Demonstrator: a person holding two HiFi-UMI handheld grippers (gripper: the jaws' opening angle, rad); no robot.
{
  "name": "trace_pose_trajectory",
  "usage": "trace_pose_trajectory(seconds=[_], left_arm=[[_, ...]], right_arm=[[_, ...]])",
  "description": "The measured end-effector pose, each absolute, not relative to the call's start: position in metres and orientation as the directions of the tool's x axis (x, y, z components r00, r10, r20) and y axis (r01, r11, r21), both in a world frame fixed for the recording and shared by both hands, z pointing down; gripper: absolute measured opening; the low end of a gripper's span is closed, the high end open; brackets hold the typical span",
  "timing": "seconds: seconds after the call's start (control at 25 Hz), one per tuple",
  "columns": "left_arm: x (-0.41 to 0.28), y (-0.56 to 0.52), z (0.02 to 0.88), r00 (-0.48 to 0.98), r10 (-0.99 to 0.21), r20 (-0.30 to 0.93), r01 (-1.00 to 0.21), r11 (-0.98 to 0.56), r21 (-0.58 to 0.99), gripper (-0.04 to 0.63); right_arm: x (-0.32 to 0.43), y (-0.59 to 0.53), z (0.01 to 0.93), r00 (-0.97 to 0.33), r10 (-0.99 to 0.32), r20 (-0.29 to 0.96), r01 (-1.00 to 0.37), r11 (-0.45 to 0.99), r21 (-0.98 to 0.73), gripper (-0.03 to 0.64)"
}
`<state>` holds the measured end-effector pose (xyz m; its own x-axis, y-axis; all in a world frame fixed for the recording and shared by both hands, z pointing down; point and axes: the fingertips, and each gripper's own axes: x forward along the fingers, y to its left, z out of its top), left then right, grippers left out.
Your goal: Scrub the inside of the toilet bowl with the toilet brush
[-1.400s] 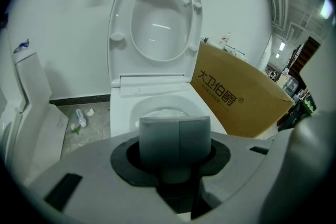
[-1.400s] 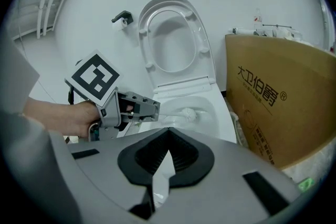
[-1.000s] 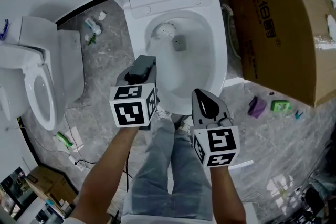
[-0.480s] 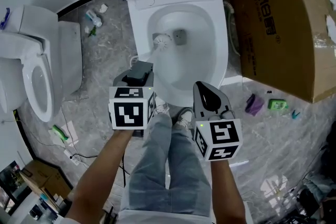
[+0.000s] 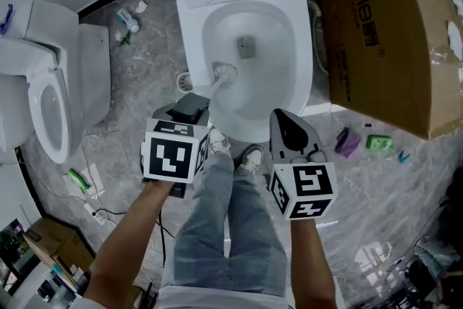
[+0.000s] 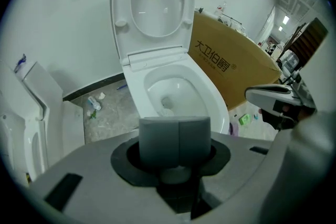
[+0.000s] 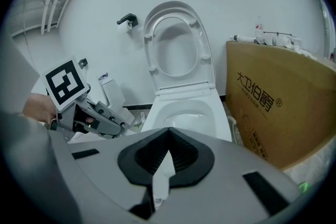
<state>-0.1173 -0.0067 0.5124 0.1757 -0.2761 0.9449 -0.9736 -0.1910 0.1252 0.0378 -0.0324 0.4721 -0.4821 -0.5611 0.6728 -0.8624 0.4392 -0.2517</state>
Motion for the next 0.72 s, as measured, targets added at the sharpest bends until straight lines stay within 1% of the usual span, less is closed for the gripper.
trace_pose_trajectory(seconds=[0.32, 0.72], left_arm=[[-0.102, 0.012, 0.517, 0.249, -0.16, 0.955, -0.945, -0.254, 0.204, 0.152], [-0.073, 0.025, 0.518, 0.332, -0.104, 0.937, -0.911, -0.291, 0.291, 0.152]], right_arm=[[0.05, -0.037, 0.468, -0.456, -0.583, 0.673, -0.878, 0.418, -0.233, 0.0], [0.059, -0.036, 0.47, -0.43, -0.595, 0.679, -0.895, 0.383, -0.23, 0.0]])
